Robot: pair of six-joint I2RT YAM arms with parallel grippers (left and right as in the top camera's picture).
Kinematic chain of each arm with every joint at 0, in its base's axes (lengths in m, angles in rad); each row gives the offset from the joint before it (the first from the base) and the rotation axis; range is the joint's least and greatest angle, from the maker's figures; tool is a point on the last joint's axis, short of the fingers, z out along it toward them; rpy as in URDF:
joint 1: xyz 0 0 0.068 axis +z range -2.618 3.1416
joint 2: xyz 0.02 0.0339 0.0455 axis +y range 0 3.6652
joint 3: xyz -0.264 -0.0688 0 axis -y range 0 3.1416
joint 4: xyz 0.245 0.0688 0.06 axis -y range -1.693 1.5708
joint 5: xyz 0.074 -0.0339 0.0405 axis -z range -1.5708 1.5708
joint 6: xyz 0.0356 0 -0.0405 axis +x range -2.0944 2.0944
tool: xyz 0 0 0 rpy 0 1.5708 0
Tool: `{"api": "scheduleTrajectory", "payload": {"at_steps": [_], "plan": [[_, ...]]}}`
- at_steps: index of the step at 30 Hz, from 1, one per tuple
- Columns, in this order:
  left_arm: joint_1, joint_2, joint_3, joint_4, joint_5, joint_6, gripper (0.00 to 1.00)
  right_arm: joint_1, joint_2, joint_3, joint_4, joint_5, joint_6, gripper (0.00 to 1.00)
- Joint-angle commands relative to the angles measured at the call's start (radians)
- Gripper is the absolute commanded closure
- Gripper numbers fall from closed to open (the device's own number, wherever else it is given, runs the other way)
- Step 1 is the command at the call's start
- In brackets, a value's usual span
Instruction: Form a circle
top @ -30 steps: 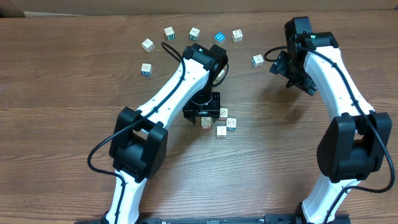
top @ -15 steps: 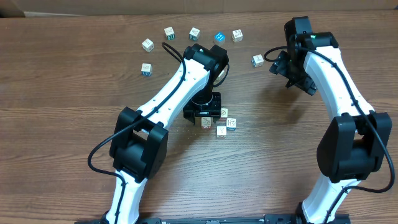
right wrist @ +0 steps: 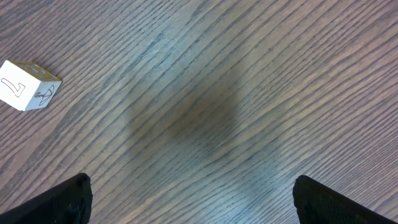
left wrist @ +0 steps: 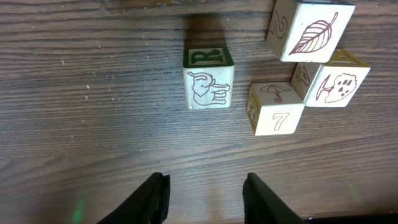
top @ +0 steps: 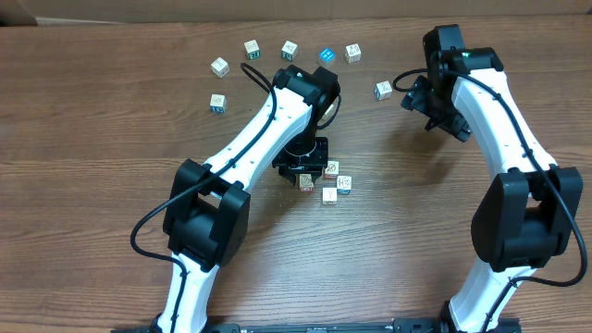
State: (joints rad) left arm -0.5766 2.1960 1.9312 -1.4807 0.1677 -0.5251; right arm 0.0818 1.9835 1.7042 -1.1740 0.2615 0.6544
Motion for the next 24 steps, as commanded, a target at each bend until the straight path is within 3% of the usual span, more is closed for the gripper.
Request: {"api": "scheduleTrajectory", "payload": {"at_steps": [1,24], "plan": [[-0.014,0.003,0.014,-0.004,-0.010,-0.007,0.64,0.002,-0.029,0.018,0.002,0.007,0.004,0.00],[-0.019,0.003,0.001,0.005,-0.022,-0.007,0.53,0.002,-0.029,0.018,0.002,0.007,0.004,0.00]]}}
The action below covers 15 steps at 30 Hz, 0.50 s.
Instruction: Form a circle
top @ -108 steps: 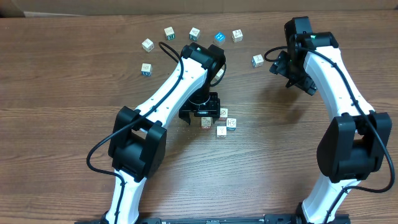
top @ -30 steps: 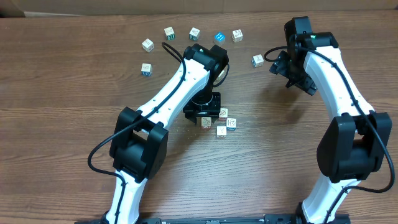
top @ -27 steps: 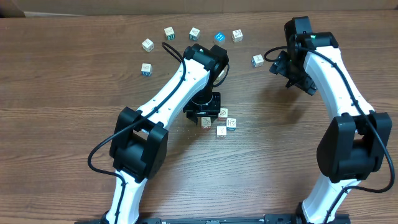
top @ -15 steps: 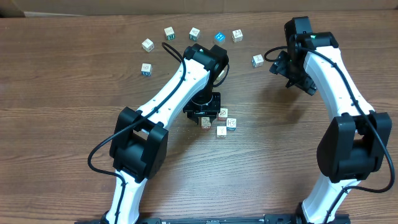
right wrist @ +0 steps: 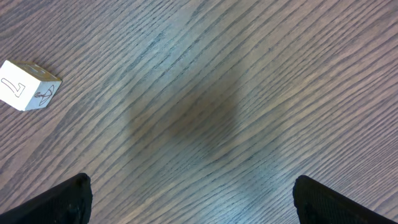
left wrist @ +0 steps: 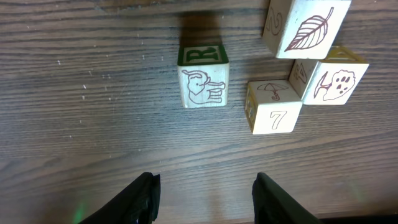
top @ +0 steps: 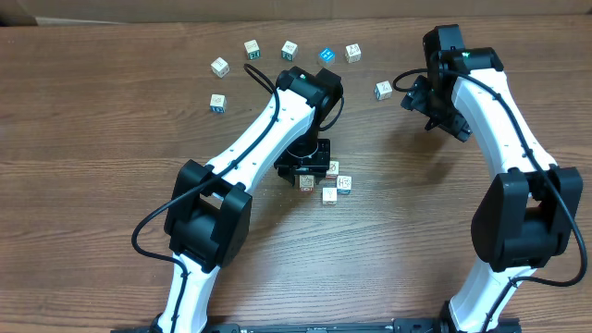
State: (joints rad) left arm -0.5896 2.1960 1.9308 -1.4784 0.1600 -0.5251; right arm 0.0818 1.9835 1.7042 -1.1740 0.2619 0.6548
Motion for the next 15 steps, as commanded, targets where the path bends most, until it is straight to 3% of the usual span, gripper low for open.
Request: {"api": "scheduleTrajectory", "payload": {"at_steps": [1,15], "plan": [[-0.006,0.003,0.002,0.003,-0.014,-0.007,0.53,0.002,-0.029,0.018,0.002,0.006,0.003,0.00],[-0.006,0.003,0.002,0.003,-0.014,-0.007,0.50,0.002,-0.029,0.018,0.002,0.006,0.003,0.00]]}}
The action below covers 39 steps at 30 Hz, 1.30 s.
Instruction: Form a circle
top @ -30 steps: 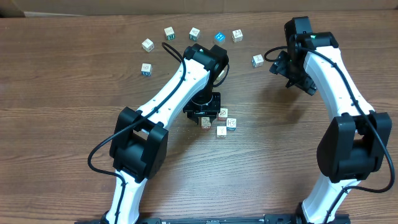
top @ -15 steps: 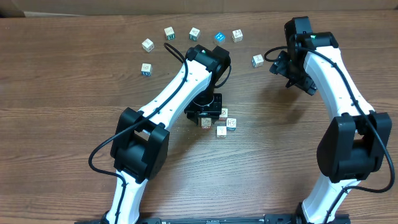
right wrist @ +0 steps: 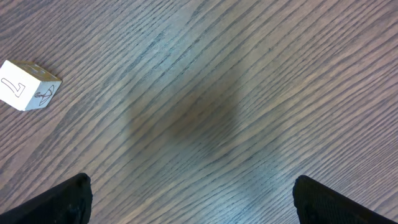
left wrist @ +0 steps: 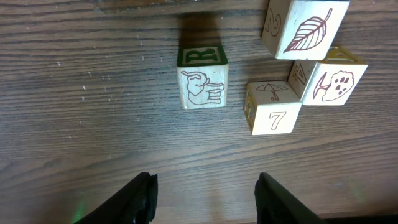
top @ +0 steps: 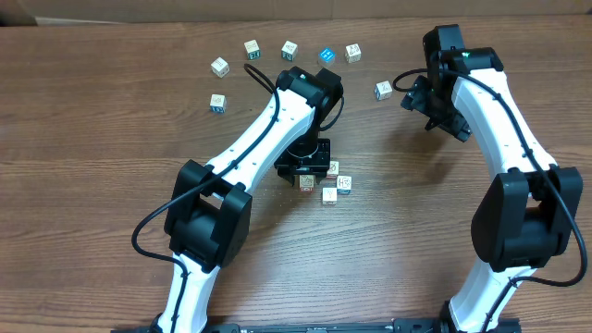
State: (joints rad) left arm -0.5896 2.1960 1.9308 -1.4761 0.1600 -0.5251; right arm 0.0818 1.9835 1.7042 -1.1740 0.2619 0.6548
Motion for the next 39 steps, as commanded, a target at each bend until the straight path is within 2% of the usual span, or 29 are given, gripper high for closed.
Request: {"api": "scheduleTrajectory", "payload": {"at_steps": [1,28,36,39], "plan": [[-0.006,0.003,0.002,0.000,-0.014,-0.007,0.50,0.002,-0.029,0.018,0.002,0.006,0.003,0.00],[-0.007,0.003,0.002,0.008,-0.014,-0.007,0.46,0.002,-0.029,0.018,0.002,0.006,0.003,0.00],[-0.007,0.003,0.002,0.008,-0.014,-0.007,0.37,0.002,-0.029,0.018,0.002,0.006,0.003,0.00],[-0.007,0.003,0.002,0.008,-0.015,-0.007,0.27,0.002,-0.029,0.018,0.002,0.006,0.003,0.00]]}}
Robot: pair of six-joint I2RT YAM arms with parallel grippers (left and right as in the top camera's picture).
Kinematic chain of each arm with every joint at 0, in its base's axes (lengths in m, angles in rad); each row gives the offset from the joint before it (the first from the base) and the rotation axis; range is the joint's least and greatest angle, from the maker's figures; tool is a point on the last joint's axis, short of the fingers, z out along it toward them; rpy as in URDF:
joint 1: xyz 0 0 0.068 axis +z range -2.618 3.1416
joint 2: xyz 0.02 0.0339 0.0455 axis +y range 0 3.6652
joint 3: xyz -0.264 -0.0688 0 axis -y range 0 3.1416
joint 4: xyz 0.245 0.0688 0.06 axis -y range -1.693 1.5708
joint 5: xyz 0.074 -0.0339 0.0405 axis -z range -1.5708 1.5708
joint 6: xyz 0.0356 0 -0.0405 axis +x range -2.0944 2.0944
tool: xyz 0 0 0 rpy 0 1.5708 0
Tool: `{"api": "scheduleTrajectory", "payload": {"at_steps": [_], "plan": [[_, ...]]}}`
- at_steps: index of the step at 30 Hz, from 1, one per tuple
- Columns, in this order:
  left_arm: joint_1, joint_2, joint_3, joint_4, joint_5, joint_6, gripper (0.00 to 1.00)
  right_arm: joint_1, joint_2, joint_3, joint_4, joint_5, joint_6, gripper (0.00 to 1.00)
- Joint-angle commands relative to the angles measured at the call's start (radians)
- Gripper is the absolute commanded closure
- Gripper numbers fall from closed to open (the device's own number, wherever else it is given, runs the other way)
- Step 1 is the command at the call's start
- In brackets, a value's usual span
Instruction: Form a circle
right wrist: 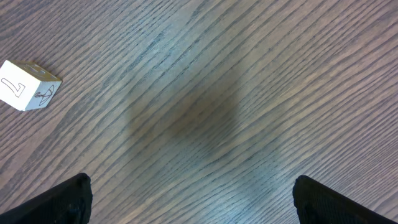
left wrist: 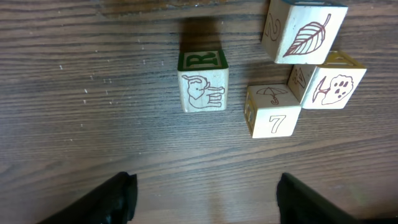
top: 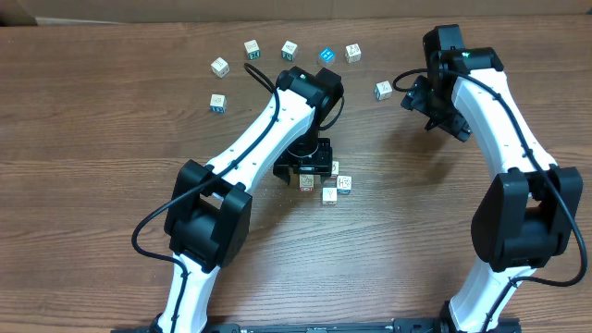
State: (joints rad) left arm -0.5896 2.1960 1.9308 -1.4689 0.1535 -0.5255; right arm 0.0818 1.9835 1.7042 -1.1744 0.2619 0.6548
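Observation:
Several small wooden picture blocks lie in an arc at the back of the table (top: 92,185), among them a blue one (top: 326,56) and one (top: 383,90) by my right arm. A cluster lies mid-table: the elephant block (left wrist: 203,88) with a green R on top, the 7 block (left wrist: 272,118), the leaf block (left wrist: 303,31) and a spotted-picture block (left wrist: 326,81). My left gripper (left wrist: 205,199) hangs open just short of the elephant block, holding nothing. My right gripper (right wrist: 191,193) is open over bare wood, with one block (right wrist: 28,84) to its left.
The left arm (top: 250,139) reaches across the middle of the table and hides part of the cluster (top: 328,195) from above. The right arm (top: 490,111) stands along the right side. A pale wall edge runs behind the table.
My left gripper's fingers stand much farther apart than before, still in front of the elephant block. The blocks and the right arm have not moved.
The left gripper's fingers were close together near the elephant block at first. At each later moment they stood a little wider, and now they are wide open. No block has shifted, and the right gripper has stayed open over bare wood throughout.

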Motion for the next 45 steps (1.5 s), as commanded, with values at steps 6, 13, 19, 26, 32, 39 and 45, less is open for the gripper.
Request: {"api": "scheduleTrajectory", "payload": {"at_steps": [6,13,19,26,32,39,45], "plan": [[-0.007,0.003,0.002,0.004,-0.008,-0.006,0.09,0.002,-0.029,0.018,0.003,0.006,0.003,0.00],[-0.006,0.003,0.002,0.012,-0.008,-0.006,0.08,0.002,-0.029,0.018,0.003,0.006,0.003,0.00],[-0.006,0.003,0.002,0.012,-0.008,-0.006,0.08,0.002,-0.029,0.018,0.003,0.006,0.003,0.00],[-0.006,0.003,0.002,0.012,-0.008,0.018,0.05,0.002,-0.029,0.018,0.003,0.006,0.003,0.00],[-0.006,0.003,0.002,0.016,-0.008,0.032,0.02,0.002,-0.029,0.018,0.003,0.006,0.004,0.00],[-0.006,0.003,0.002,0.015,-0.008,0.032,0.00,0.002,-0.029,0.018,0.003,0.006,0.003,0.00],[-0.005,0.003,0.002,0.008,-0.006,0.032,0.17,0.002,-0.029,0.018,0.003,0.006,0.003,0.00]]}}
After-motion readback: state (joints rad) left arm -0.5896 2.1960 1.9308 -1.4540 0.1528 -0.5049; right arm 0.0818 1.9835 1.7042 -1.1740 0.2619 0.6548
